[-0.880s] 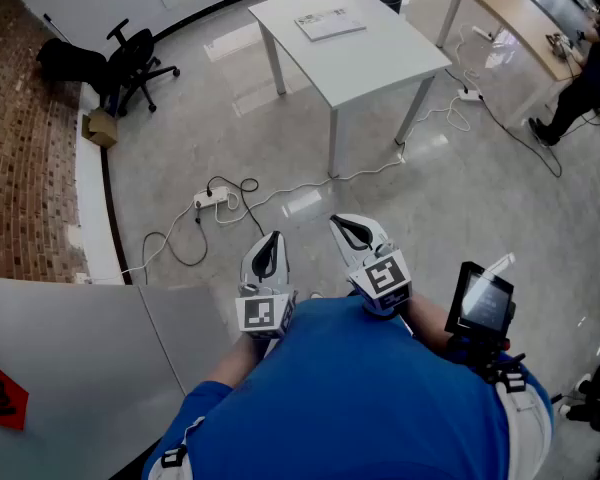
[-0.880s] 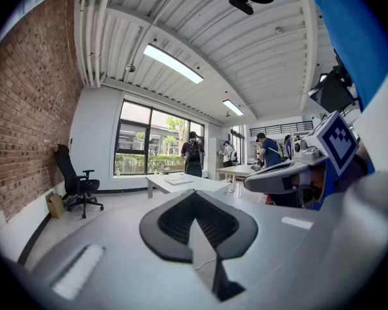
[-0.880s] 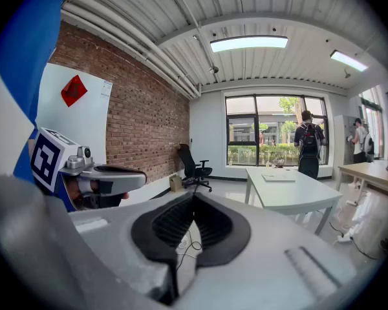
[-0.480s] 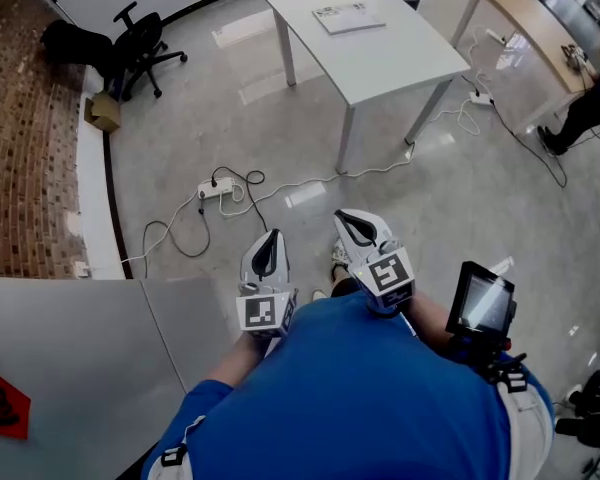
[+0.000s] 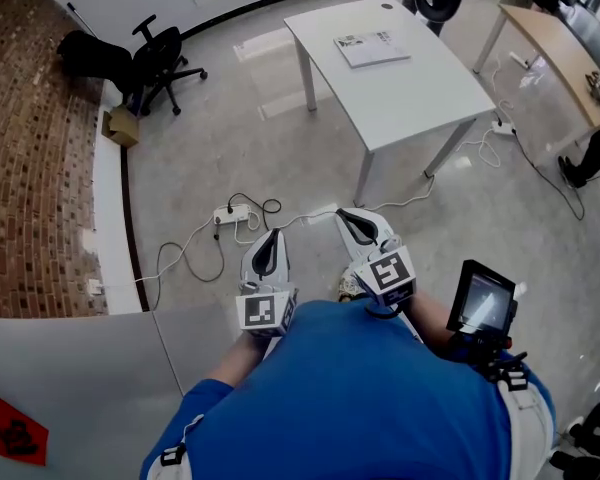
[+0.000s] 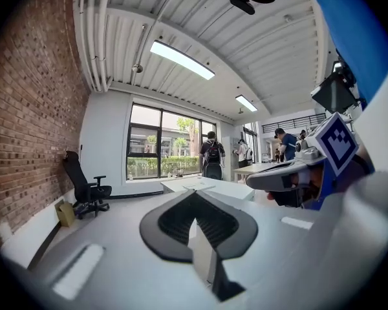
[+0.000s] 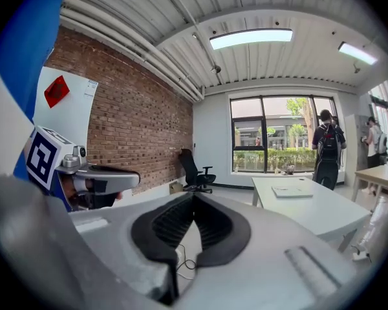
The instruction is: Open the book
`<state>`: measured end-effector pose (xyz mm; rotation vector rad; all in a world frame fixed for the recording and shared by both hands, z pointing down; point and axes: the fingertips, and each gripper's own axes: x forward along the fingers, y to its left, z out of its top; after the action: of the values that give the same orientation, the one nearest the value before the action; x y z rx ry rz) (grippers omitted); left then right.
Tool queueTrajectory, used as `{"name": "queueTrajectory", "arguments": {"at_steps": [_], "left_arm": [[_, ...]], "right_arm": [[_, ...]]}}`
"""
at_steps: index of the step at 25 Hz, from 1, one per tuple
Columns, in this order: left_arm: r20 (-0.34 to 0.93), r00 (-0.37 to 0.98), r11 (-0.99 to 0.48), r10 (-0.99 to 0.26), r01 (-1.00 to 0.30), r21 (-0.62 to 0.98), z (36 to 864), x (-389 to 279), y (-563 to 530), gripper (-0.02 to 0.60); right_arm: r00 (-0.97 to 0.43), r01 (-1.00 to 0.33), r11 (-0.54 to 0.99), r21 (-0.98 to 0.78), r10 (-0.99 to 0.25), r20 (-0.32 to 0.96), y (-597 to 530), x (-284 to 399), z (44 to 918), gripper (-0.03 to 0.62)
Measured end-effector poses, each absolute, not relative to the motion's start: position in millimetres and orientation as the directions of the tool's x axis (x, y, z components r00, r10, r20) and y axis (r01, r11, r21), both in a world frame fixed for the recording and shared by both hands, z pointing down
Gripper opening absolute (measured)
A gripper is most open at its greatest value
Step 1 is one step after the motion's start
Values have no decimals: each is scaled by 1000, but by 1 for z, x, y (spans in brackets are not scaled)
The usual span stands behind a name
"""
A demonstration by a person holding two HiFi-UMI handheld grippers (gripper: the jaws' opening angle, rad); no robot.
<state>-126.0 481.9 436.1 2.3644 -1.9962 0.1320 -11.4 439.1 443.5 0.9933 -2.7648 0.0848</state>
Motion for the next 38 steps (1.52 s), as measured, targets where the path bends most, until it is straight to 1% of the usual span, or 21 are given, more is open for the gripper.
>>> {"name": "queueTrajectory", "arguments": {"at_steps": [8,13,18,23,29,34,38], "left_arm": [[60,154,-157,-986,-987,-36,425,-121,394,6],[74,165,-168,-984,-985,-40,430,-123,352,6],[87,195,-198,-977,-980,-27,435,-140,302,6],[86,249,-251,-965,-968,-13,434,-173,248,6],[78,296,-297,-952,-955,-2,420,-236,186,6],[89,304,-305,-948,-952,10,430,-285,163,6],[103,305,-304,-947,-952,28,437,-310,149,6]], "right_arm": [[-757,-632,775,13,-621,205,354,-6,444,3],[-749,-642,767,-2,-626,218,315,-8,451,3],[-724,-668,745,-8,-646,243,271,-23,456,3],[-681,-709,705,-5,-683,263,223,-54,457,3],[-649,-740,673,3,-715,262,171,-118,442,3],[-633,-755,655,-11,-725,272,146,-163,441,3],[-632,-757,653,-26,-722,280,131,-189,448,3]]}}
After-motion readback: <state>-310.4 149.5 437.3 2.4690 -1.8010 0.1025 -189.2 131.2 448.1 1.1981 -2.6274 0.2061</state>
